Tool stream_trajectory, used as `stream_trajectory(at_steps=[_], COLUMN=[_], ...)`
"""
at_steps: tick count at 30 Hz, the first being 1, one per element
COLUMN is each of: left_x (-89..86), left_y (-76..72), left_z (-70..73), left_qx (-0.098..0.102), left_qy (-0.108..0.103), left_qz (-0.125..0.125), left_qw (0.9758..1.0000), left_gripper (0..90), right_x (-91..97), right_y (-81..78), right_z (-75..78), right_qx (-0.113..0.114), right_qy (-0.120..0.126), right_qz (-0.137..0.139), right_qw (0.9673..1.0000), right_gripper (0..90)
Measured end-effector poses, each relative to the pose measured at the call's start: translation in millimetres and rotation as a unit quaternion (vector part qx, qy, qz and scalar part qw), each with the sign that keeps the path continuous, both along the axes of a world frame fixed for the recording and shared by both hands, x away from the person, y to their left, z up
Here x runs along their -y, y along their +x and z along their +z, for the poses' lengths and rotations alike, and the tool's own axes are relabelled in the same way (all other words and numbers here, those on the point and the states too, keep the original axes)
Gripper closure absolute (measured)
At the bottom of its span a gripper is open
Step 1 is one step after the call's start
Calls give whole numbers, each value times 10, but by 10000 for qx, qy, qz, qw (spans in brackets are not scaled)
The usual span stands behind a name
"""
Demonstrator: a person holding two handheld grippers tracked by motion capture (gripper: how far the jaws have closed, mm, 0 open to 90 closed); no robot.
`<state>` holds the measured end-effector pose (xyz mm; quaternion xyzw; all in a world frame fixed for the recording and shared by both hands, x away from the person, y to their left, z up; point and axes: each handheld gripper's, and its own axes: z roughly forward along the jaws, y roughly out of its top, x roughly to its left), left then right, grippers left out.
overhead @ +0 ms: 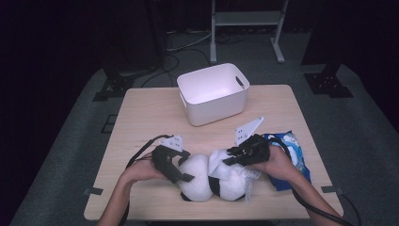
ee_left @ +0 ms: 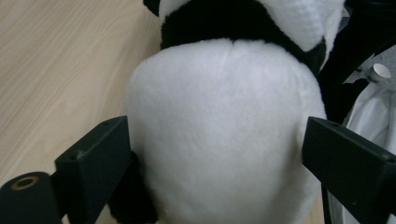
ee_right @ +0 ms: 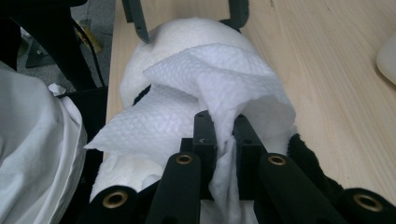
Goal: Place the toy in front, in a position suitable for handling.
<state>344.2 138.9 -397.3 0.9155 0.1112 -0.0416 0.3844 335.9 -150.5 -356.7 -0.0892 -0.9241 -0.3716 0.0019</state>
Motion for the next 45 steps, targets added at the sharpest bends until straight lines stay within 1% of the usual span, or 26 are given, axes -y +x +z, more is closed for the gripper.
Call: stream_trajectory(at_steps=[2, 7, 12, 15, 18, 20, 21, 22, 23, 25, 27, 30, 31, 32, 34, 36, 38, 39, 40, 41, 42, 43, 44, 45], left_x=[35, 116, 159, 210, 257, 283, 295, 295, 290, 260, 224, 178, 166, 161, 147, 132, 111, 106, 107, 114, 127, 149, 172, 197], left_y=[28, 76, 91, 101, 114, 123, 129, 136, 136, 127, 116, 94, 86, 82, 80, 83, 92, 89, 80, 68, 54, 42, 29, 13], left_z=[-14, -41, -49, -84, -115, -140, -161, -166, -163, -152, -142, -141, -133, -127, -105, -78, -37, -16, 7, 27, 46, 61, 72, 72], left_qx=[-96, -333, -383, -469, -507, -542, -617, -596, -585, -533, -420, -275, -196, -102, 37, 320, 597, 771, 989, 1199, 1394, 1537, 1662, 1710], left_qy=[30, 61, 143, 207, 265, 260, 255, 279, 257, 175, 81, -55, -65, -74, -64, -49, 0, 40, 86, 120, 195, 265, 304, 311], left_qz=[-22, -137, -229, -270, -366, -385, -378, -406, -391, -384, -406, -369, -352, -349, -287, -217, -93, -24, 13, 39, 40, 61, 72, 70], left_qw=[9999, 9993, 9989, 9983, 9977, 9975, 9971, 9970, 9972, 9977, 9983, 9989, 9992, 9993, 9996, 9992, 9982, 9970, 9951, 9927, 9900, 9877, 9856, 9847], left_gripper=[48, 22, 12, 1, 0, 0, 0, 14, 50, 164, 273, 358, 366, 375, 378, 377, 377, 376, 376, 375, 373, 372, 368, 361], right_x=[-7, -10, -11, -19, -40, -48, -51, -54, -56, -57, -51, -40, -39, -37, -44, -61, -85, -95, -112, -132, -162, -202, -258, -319], right_y=[-17, -51, -73, -81, -81, -80, -79, -73, -69, -51, -29, 11, 22, 40, 69, 96, 121, 129, 148, 171, 186, 207, 214, 221], right_z=[4, -3, -14, -20, -23, -27, -30, -37, -42, -52, -54, -54, -52, -43, -26, 4, 49, 66, 86, 104, 120, 130, 137, 140], right_qx=[41, 68, 70, 50, 53, 38, 36, 29, 18, -6, -58, -119, -98, -151, -134, -104, 11, 46, 115, 155, 147, 201, 252, 295], right_qy=[-41, -47, -26, -21, -44, -55, -51, -40, -40, 1, 57, 167, 192, 221, 240, 234, 241, 242, 243, 260, 282, 258, 225, 205], right_qz=[9, 119, 170, 205, 245, 251, 249, 246, 241, 207, 153, 104, 91, 71, 58, 28, -64, -121, -149, -169, -200, -168, -192, -196], right_qw=[10000, 9999, 9998, 9998, 9997, 9997, 9997, 9997, 9997, 9998, 9998, 9997, 9997, 9996, 9996, 9997, 9997, 9996, 9995, 9994, 9993, 9993, 9992, 9992], right_gripper=[824, 828, 830, 832, 833, 834, 834, 834, 834, 834, 835, 835, 834, 834, 834, 835, 839, 840, 841, 842, 843, 844, 844, 844])
